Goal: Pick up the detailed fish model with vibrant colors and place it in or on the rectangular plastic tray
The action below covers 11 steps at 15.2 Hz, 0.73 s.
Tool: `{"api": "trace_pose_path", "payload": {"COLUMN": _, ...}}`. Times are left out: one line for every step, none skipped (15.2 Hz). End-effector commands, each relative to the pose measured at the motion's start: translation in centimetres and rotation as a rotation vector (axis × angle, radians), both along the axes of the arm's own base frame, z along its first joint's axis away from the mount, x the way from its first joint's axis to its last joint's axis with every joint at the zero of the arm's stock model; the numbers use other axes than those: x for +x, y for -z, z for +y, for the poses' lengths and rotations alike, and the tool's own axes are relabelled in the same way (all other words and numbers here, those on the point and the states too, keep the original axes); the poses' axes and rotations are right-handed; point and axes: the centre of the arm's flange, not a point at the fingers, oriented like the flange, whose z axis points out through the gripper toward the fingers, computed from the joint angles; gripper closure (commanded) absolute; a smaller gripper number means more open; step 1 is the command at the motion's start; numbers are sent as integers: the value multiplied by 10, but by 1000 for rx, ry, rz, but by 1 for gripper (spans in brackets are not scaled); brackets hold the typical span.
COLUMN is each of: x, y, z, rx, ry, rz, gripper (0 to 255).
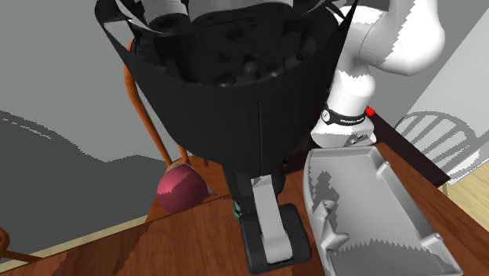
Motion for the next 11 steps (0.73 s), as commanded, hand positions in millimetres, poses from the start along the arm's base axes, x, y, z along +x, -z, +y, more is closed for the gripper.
{"api": "trace_pose_path", "payload": {"x": -26, "y": 2, "z": -3, "rx": 0, "ry": 1, "rz": 0, "gripper": 255}}
{"api": "trace_pose_path", "payload": {"x": -39, "y": 2, "z": -4, "rx": 0, "ry": 1, "rz": 0, "gripper": 255}}
{"api": "trace_pose_path", "payload": {"x": -52, "y": 2, "z": -5, "rx": 0, "ry": 1, "rz": 0, "gripper": 255}}
{"api": "trace_pose_path", "payload": {"x": -65, "y": 2, "z": -5, "rx": 0, "ry": 1, "rz": 0, "gripper": 255}}
{"api": "trace_pose_path", "payload": {"x": -78, "y": 1, "z": -6, "rx": 0, "ry": 1, "rz": 0, "gripper": 255}}
{"api": "trace_pose_path", "payload": {"x": -92, "y": 1, "z": -7, "rx": 0, "ry": 1, "rz": 0, "gripper": 255}}
{"api": "trace_pose_path", "payload": {"x": -105, "y": 1, "z": -8, "rx": 0, "ry": 1, "rz": 0, "gripper": 255}}
{"api": "trace_pose_path", "payload": {"x": -118, "y": 1, "z": -8, "rx": 0, "ry": 1, "rz": 0, "gripper": 255}}
{"api": "trace_pose_path", "payload": {"x": -131, "y": 1, "z": -9, "rx": 0, "ry": 1, "rz": 0, "gripper": 255}}
{"api": "trace_pose_path", "payload": {"x": -144, "y": 0, "z": -10, "rx": 0, "ry": 1, "rz": 0, "gripper": 255}}
{"api": "trace_pose_path", "payload": {"x": -158, "y": 0, "z": -11, "rx": 0, "ry": 1, "rz": 0, "gripper": 255}}
